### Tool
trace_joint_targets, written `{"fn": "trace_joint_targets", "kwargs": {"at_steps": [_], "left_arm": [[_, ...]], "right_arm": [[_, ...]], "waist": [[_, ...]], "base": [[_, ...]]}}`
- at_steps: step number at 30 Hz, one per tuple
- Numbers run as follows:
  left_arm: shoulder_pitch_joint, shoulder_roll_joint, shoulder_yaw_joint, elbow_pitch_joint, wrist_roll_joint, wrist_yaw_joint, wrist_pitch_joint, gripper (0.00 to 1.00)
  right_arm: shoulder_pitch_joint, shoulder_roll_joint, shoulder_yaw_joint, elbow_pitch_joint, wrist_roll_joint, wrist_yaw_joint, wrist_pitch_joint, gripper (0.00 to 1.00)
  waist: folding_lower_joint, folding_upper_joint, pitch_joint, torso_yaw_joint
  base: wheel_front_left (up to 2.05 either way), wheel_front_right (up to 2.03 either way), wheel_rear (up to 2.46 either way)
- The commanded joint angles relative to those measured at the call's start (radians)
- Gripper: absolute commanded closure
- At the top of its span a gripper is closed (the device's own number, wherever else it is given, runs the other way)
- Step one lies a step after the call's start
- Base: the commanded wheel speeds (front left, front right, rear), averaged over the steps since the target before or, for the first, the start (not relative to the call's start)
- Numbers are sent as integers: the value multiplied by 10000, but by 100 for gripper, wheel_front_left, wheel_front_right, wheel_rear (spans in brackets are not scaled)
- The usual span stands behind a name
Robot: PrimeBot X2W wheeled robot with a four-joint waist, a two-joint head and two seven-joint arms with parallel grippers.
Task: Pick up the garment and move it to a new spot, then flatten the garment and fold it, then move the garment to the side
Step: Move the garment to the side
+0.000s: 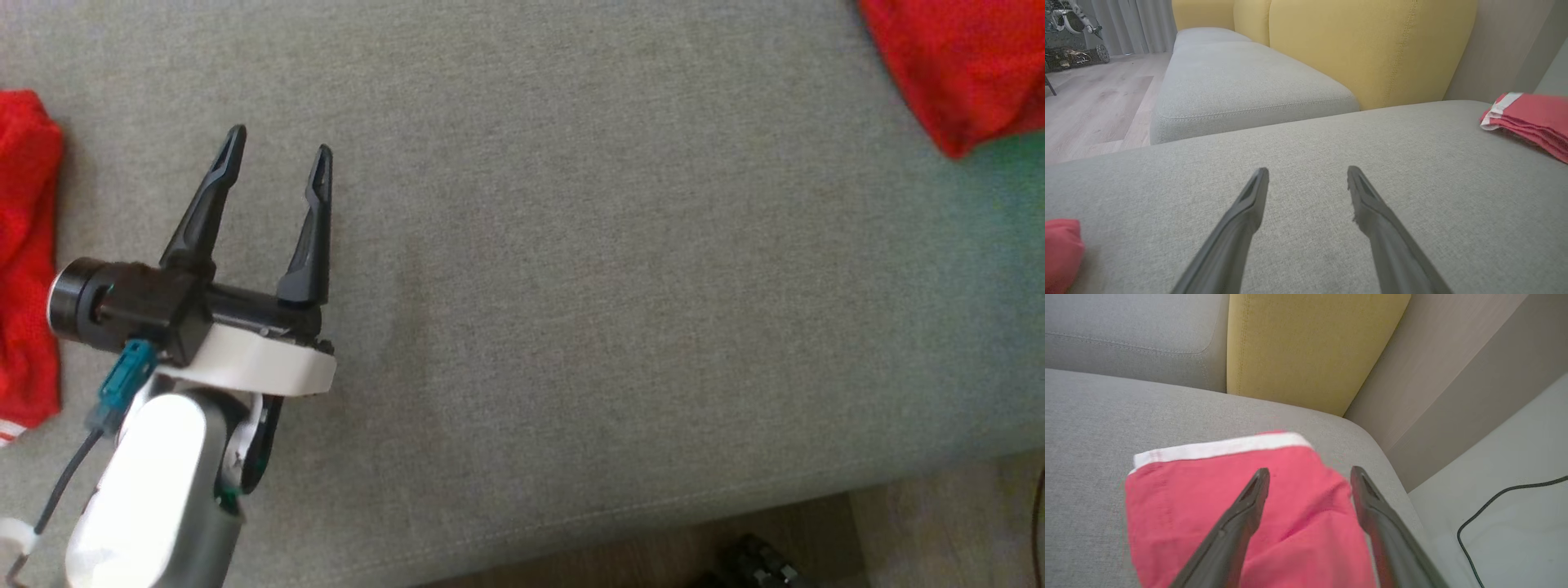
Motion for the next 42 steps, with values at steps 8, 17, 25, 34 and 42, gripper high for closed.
{"fn": "trace_joint_targets", "kwargs": {"at_steps": [8, 17, 25, 34, 42], "left_arm": [[111, 268, 294, -135, -131, 107, -39, 0], [911, 62, 464, 104, -514, 453, -83, 0], [1414, -89, 632, 371, -879, 658, -134, 0], [1855, -61, 829, 670, -1146, 794, -201, 0], [2431, 21, 734, 740, -1239, 818, -132, 0]], "right_arm": [[1556, 961, -978, -2064, -269, -7, -230, 0], [3754, 3065, -1215, -4406, -318, -7, -1062, 0], [4899, 3650, -266, -4966, 172, -7, -1811, 0], [5231, 3661, 918, -4224, 649, -7, -2437, 0], [5745, 3662, 1183, -3710, 557, -7, -2844, 0]], "waist": [[0, 0, -766, -96], [0, 0, -1884, 104], [0, 0, -2698, 764], [0, 0, -3415, 1563], [0, 0, -3991, 1730]], "base": [[0, 0, 0], [0, 0, 0], [0, 0, 0], [0, 0, 0], [0, 0, 0]]}}
